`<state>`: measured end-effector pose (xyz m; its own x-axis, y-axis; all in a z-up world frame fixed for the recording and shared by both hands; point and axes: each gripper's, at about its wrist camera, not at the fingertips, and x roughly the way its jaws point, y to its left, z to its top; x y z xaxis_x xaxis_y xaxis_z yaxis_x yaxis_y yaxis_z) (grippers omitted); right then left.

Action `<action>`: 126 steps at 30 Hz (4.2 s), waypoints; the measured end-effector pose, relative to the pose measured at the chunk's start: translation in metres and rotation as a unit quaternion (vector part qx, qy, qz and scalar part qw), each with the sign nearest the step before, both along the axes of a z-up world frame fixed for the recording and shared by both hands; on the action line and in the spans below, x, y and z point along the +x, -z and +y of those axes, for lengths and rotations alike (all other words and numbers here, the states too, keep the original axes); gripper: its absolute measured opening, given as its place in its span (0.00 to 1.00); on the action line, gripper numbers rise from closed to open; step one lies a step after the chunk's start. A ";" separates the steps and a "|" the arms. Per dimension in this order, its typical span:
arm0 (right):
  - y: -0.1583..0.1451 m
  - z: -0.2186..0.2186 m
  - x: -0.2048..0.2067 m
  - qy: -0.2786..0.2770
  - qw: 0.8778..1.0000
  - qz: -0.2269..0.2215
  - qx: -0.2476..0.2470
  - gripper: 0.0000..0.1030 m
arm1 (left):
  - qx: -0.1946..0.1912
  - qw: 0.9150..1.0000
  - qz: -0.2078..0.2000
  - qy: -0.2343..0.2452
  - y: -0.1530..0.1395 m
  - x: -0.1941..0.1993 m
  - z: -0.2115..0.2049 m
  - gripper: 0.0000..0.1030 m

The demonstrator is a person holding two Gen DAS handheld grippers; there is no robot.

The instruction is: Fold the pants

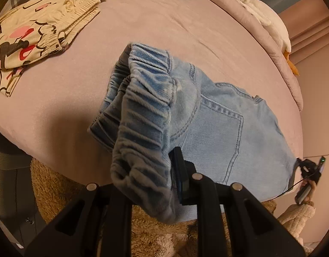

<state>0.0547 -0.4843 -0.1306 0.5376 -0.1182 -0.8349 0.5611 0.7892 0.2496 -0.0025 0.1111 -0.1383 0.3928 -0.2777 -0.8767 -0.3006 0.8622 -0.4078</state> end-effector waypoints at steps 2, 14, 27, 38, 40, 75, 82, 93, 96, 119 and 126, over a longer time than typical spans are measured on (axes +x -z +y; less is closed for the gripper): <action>-0.008 -0.003 -0.001 0.004 1.000 -0.017 0.009 0.10 | 0.000 1.000 0.000 0.000 0.001 0.000 0.000 0.18; -0.045 0.094 0.027 -0.102 0.994 -0.009 -0.040 0.67 | 0.047 0.994 -0.103 0.001 -0.072 -0.028 0.019 0.89; -0.006 0.400 0.113 -0.465 0.882 0.054 0.053 0.67 | -0.011 0.999 -0.052 0.009 0.004 0.040 0.041 0.71; -0.033 0.418 0.121 -0.454 0.890 0.010 0.038 0.10 | 0.021 0.990 -0.139 0.003 -0.051 0.018 0.042 0.44; -0.042 0.414 0.123 -0.453 0.889 -0.009 0.057 0.09 | 0.037 0.990 -0.139 -0.005 -0.050 0.023 0.047 0.44; 0.021 0.452 0.120 -0.388 0.921 0.028 -0.023 0.09 | 0.087 0.993 -0.081 0.021 0.009 0.056 0.052 0.69; 0.020 0.451 0.121 -0.384 0.922 0.036 -0.020 0.09 | 0.083 0.993 -0.082 0.025 0.009 0.059 0.053 0.70; 0.020 0.453 0.122 -0.391 0.919 0.036 -0.033 0.09 | 0.089 0.991 -0.097 0.020 0.010 0.056 0.050 0.72; 0.020 0.455 0.121 -0.395 0.917 0.037 -0.041 0.09 | 0.091 0.991 -0.101 0.014 0.011 0.053 0.050 0.71; 0.020 0.452 0.120 -0.410 0.910 0.030 -0.044 0.09 | 0.065 0.990 -0.126 -0.015 -0.063 0.008 0.025 0.63; 0.020 0.452 0.119 -0.409 0.911 0.029 -0.045 0.09 | 0.059 0.992 -0.109 0.010 -0.046 0.004 0.010 0.56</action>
